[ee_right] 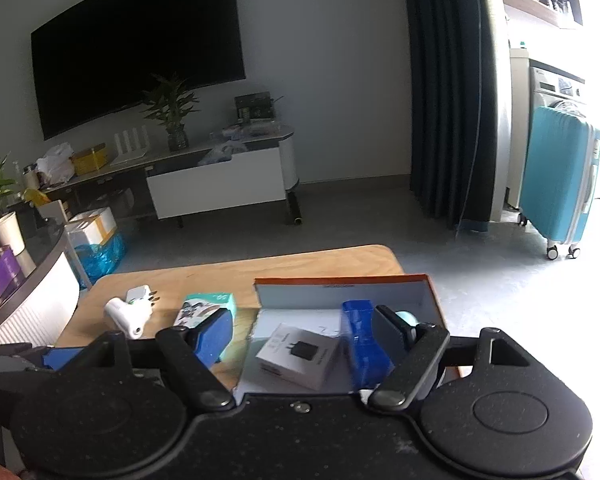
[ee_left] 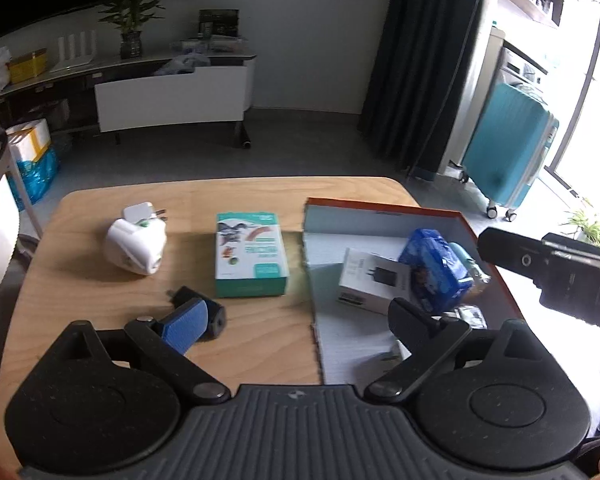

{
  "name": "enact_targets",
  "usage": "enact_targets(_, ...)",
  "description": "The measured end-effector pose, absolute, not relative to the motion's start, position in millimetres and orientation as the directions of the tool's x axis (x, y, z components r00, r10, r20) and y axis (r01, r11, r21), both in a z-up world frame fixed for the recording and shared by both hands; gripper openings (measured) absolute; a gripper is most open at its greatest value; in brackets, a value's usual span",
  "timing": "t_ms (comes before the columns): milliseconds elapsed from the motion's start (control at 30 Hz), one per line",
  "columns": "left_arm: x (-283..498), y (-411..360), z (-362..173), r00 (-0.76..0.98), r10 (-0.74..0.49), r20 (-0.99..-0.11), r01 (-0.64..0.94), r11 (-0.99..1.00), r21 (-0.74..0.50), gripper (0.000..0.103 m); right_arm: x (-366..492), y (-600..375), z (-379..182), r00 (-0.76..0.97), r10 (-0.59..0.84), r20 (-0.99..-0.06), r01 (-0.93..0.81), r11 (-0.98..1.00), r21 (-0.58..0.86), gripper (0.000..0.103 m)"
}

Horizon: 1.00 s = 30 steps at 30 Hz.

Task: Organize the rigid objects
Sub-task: 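Withdraw both tools from the box back over the table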

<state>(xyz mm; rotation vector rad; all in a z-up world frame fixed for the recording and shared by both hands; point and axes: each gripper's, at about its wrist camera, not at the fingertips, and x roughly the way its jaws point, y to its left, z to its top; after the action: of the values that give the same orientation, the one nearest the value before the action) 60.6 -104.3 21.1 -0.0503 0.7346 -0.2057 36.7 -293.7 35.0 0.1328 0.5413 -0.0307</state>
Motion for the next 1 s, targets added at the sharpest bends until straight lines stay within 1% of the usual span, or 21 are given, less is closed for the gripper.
enact_targets(1000,56,-10,2,0.73,-0.113,-0.674,0.0,0.986,-0.165,0.101,54,-224,2,0.794,0.142,-0.591,-0.081,0.988,0.129,0.092)
